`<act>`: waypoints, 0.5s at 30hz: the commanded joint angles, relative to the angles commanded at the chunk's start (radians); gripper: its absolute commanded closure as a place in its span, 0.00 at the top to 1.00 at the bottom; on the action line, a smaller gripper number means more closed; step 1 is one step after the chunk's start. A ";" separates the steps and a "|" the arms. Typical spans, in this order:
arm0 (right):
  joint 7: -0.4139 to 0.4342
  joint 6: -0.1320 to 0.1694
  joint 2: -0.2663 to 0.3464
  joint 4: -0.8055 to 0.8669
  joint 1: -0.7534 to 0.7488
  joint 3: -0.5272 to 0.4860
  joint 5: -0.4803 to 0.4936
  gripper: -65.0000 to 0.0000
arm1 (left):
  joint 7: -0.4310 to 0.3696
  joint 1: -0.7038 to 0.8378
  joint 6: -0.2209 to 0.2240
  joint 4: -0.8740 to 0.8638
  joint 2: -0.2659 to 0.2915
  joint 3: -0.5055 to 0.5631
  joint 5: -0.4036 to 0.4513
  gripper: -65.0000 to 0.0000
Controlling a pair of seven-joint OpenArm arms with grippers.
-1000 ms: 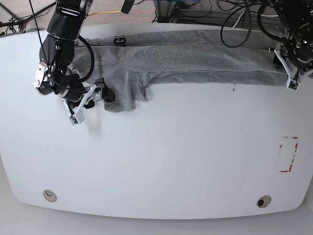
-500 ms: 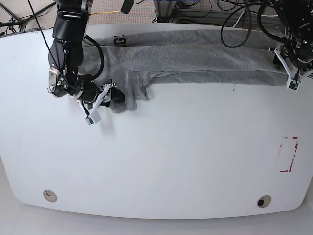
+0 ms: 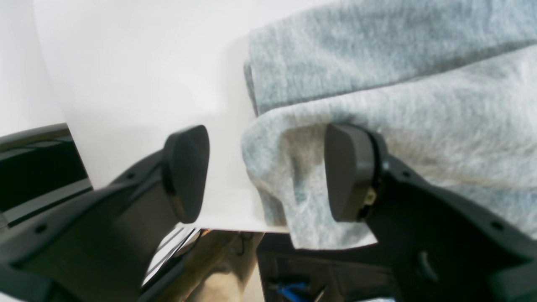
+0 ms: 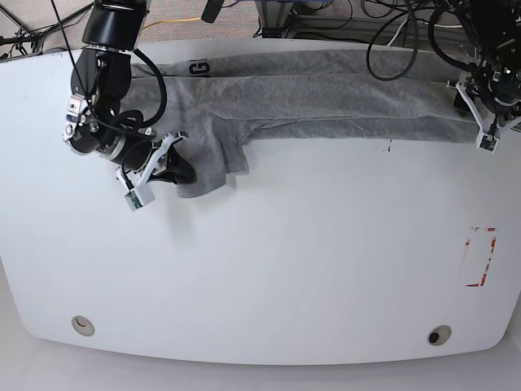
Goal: Fold the T-shirt properly
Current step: 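Grasp the hanging sleeve with the right gripper and tuck it onto the strip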
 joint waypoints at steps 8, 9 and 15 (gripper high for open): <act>-0.080 0.000 0.003 0.141 -0.153 0.157 0.104 0.00 | 0.000 0.000 0.000 0.000 0.000 0.000 0.000 0.62; -0.081 0.000 0.003 0.160 -0.180 0.169 0.124 0.00 | 0.000 0.000 0.000 0.000 0.000 0.000 0.000 0.62; -0.081 0.000 0.003 0.221 -0.295 0.218 0.204 0.00 | 0.000 0.000 0.000 -0.018 0.000 0.002 0.000 0.62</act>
